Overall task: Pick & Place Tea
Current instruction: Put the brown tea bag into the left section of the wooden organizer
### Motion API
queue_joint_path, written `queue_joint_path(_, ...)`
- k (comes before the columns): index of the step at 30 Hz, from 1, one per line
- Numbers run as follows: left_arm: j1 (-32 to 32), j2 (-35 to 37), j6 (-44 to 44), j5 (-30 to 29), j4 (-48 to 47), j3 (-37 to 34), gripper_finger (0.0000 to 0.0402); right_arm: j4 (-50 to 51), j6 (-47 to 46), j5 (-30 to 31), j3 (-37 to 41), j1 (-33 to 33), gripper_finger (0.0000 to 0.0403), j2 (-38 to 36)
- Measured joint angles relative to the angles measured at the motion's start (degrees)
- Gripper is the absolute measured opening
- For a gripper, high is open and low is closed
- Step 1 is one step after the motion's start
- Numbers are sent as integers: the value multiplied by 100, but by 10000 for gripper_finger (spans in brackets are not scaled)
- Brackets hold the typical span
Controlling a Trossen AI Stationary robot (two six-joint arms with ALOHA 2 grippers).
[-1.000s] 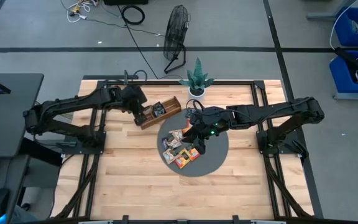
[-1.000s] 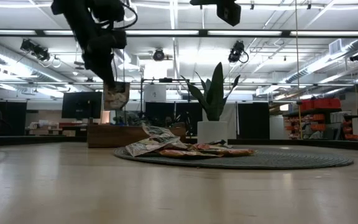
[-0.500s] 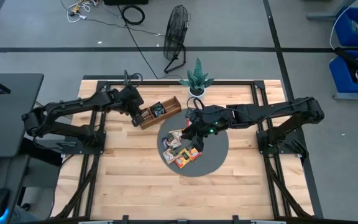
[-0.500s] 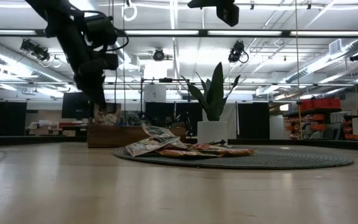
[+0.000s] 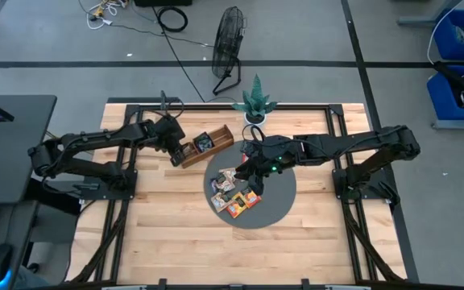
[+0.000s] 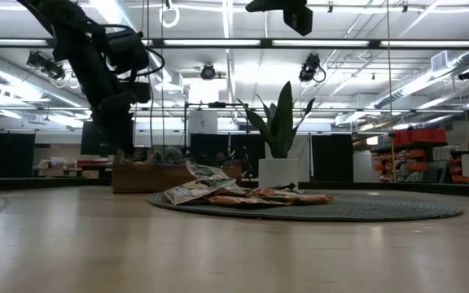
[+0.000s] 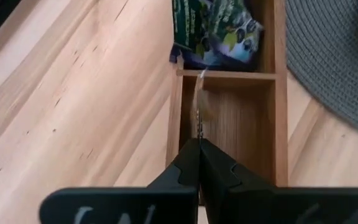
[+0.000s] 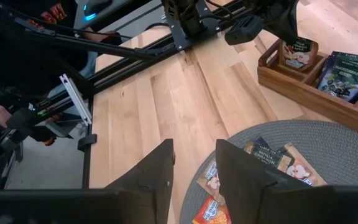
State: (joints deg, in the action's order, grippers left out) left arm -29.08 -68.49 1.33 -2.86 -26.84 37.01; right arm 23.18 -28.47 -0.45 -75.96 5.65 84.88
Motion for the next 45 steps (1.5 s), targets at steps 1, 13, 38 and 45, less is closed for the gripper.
queue_joint_path(1,0,0,35,-9,29,0,4,2,0,0,0,0,127,0)
queue_joint_path(13,0,0,259,-152,241,0,58,2,-50,-1,0,0,127,0)
queue_joint_path(38,174,0,1052,1052,-54,1564,190,149,-63,-6,2,0,127,2)
queue_joint_path(45,880,-7,1925,1227,-120,1501,227,167,-60,-190,2,7,127,2)
